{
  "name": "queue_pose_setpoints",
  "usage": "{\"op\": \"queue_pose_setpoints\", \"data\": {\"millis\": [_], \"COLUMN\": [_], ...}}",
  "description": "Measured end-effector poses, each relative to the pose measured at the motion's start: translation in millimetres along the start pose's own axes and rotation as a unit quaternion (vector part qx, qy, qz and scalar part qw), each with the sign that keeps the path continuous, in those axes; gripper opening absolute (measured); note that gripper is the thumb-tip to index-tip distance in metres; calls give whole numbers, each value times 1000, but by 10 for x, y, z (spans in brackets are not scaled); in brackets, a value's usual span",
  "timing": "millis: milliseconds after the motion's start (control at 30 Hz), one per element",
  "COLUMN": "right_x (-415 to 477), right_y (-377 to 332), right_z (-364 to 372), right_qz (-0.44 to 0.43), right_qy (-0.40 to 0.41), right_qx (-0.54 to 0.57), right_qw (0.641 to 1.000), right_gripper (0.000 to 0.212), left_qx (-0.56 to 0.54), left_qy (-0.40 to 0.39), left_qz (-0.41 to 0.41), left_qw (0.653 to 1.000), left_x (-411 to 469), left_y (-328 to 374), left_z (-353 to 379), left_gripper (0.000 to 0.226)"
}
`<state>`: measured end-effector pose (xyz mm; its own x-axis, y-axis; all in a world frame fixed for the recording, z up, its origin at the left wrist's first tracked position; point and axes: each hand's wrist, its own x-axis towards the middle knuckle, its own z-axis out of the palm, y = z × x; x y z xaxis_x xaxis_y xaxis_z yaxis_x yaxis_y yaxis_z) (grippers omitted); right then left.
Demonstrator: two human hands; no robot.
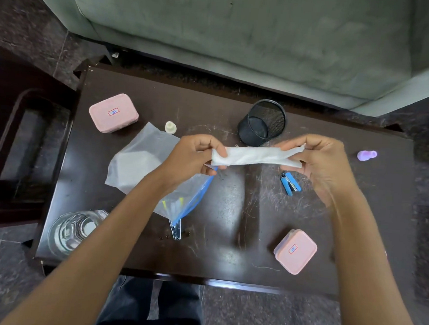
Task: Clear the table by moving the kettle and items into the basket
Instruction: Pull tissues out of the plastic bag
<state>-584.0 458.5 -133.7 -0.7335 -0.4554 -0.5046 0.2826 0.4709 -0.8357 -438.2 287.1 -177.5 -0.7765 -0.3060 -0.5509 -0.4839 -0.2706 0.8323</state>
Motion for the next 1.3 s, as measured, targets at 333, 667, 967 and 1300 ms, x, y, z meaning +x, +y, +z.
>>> {"op": "queue_pose_setpoints", "data": {"millis": [333,667,967,1300], "right_x": [513,895,769,-226], "right_y": [-374,-85,-25,759], "right_z": [-265,176,78,1191], "right_qz": [-100,-56,-98,-10], "right_qy": [232,183,165,116], "right_qx": [-169,-408,-390,-99], "right_qw": [953,893,901,988], "right_gripper": [26,41,60,33], "left_qx": [15,6,24,135], "left_qy": [143,120,113,87], "left_qz": [-14,-9,-11,30], "left_qw": [989,993,993,987], "left_x": [114,142,118,-119], "left_y": [-110,-112,-152,-235], "left_z": [77,237,211,-416], "left_gripper": [27,28,27,26]}}
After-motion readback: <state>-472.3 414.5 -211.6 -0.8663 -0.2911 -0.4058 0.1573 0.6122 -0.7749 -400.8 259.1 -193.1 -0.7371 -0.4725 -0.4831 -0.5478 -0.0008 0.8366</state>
